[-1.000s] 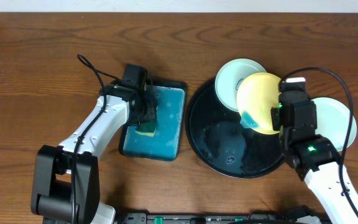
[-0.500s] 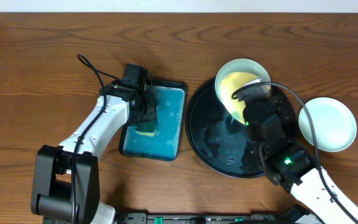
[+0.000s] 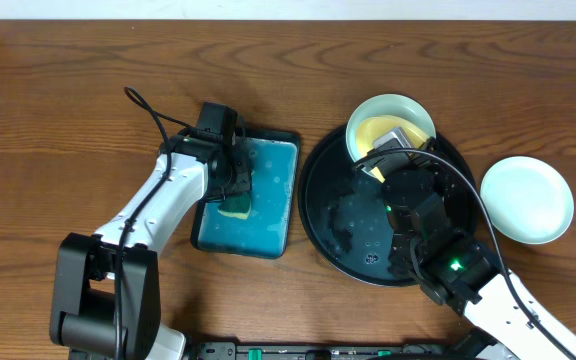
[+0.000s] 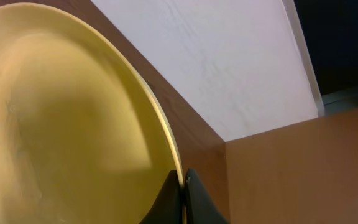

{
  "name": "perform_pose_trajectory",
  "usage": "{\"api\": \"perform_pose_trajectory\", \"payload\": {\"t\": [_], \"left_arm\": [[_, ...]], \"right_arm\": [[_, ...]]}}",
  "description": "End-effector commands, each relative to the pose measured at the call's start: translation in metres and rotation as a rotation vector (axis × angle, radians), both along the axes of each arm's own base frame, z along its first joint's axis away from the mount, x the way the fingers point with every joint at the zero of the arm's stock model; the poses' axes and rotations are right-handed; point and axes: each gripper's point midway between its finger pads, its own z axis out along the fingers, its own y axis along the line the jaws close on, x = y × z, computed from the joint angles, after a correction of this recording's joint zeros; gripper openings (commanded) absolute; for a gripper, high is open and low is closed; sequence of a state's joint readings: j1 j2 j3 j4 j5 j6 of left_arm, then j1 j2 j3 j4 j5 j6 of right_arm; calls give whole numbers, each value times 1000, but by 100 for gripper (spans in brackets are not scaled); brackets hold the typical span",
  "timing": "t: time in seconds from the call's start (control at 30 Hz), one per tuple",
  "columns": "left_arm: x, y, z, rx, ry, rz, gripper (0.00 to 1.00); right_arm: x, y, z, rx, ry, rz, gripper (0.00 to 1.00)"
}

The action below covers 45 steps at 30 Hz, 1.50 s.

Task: Clean dirty plates on tray and stack at the side
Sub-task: 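Lift and tilt the yellow plate upright with the right gripper, then carry the yellow plate right and set it on the white plate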

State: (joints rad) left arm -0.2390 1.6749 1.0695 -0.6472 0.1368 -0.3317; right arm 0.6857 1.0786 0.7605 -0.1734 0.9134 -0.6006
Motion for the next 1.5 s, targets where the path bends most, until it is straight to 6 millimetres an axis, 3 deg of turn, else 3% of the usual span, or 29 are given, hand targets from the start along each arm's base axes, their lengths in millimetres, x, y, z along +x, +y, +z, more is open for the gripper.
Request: {"api": "perform_pose_trajectory", "payload": {"t": [0.0, 0.4, 0.53, 0.67, 0.8, 0.93, 1.03, 1.13, 1.2, 1.23, 1.37, 1.47], "left_arm": [[-3, 0, -4, -2, 11, -20, 7], [-3, 0, -4, -2, 11, -20, 8], [-3, 0, -4, -2, 12, -20, 7], [-3, 0, -4, -2, 12, -20, 8], [-3, 0, -4, -2, 12, -20, 7], [-4, 0, -4, -2, 15, -20, 7], [-5, 0, -4, -1, 19, -20, 7], [-5, 0, -4, -1, 19, -20, 7], [-5, 0, -4, -1, 19, -20, 7], [-5, 0, -4, -1, 19, -20, 7], [-5, 0, -4, -1, 19, -20, 7], [-5, 0, -4, -1, 19, -20, 7]], "right_arm": [[1, 2, 16, -14, -30, 1, 1], [4, 4, 23, -97, -33, 36, 1], [7, -4, 20, 86, -77, -40, 1], [11, -17, -26, 444, 6, -158, 1], [14, -27, -90, 842, 199, -326, 1], [22, -41, -115, 1105, 293, -420, 1], [30, -79, -114, 1329, 266, -517, 1], [26, -122, -116, 1415, 198, -644, 1], [5, -184, -124, 1474, 88, -858, 1], [-2, -201, -126, 1484, 56, -915, 1], [-40, -255, -145, 1503, -47, -1178, 1], [-63, -279, -164, 1503, -60, -1318, 1]]}}
